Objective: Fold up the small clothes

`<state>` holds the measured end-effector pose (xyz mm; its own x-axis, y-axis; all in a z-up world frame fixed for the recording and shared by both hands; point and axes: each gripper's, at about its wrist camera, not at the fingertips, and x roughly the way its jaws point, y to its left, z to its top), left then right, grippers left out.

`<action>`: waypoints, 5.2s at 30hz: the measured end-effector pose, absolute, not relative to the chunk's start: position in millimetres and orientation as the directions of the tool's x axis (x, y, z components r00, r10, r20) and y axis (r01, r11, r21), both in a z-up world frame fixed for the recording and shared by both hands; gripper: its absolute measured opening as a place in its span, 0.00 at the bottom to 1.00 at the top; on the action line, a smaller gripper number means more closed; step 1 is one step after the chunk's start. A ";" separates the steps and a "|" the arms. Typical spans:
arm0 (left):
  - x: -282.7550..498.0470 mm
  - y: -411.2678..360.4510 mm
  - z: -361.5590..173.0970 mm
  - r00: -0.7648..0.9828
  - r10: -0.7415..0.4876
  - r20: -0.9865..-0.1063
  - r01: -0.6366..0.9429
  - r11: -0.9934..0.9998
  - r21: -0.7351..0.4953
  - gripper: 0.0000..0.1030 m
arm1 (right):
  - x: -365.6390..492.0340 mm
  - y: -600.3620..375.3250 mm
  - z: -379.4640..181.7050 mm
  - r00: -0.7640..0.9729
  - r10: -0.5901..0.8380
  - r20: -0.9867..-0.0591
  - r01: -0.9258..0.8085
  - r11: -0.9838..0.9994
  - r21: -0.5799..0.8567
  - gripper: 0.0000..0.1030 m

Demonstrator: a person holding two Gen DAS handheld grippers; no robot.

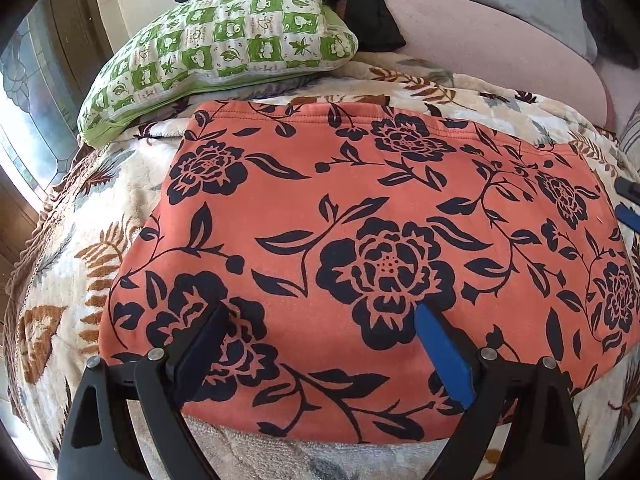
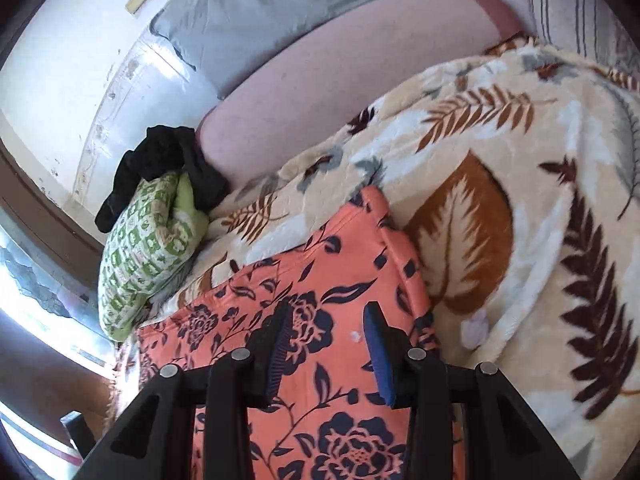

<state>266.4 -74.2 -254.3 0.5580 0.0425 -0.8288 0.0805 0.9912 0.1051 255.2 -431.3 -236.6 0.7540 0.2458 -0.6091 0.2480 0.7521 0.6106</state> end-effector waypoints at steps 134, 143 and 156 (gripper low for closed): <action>270.4 77.0 -252.8 0.567 -0.303 -0.766 -0.185 0.859 -0.477 0.25 | 182.7 -374.7 -276.5 0.763 0.192 -0.617 0.307 0.732 0.608 0.13; 218.8 84.9 -219.2 0.605 -0.350 -0.715 -0.147 0.834 -0.532 0.23 | 142.5 -347.0 -232.1 0.802 0.065 -0.593 0.260 0.857 0.445 0.12; 192.2 83.3 -252.9 0.536 -0.380 -0.754 -0.152 0.835 -0.529 0.65 | 86.8 -370.7 -270.1 0.624 0.222 -0.749 0.374 0.757 0.536 0.29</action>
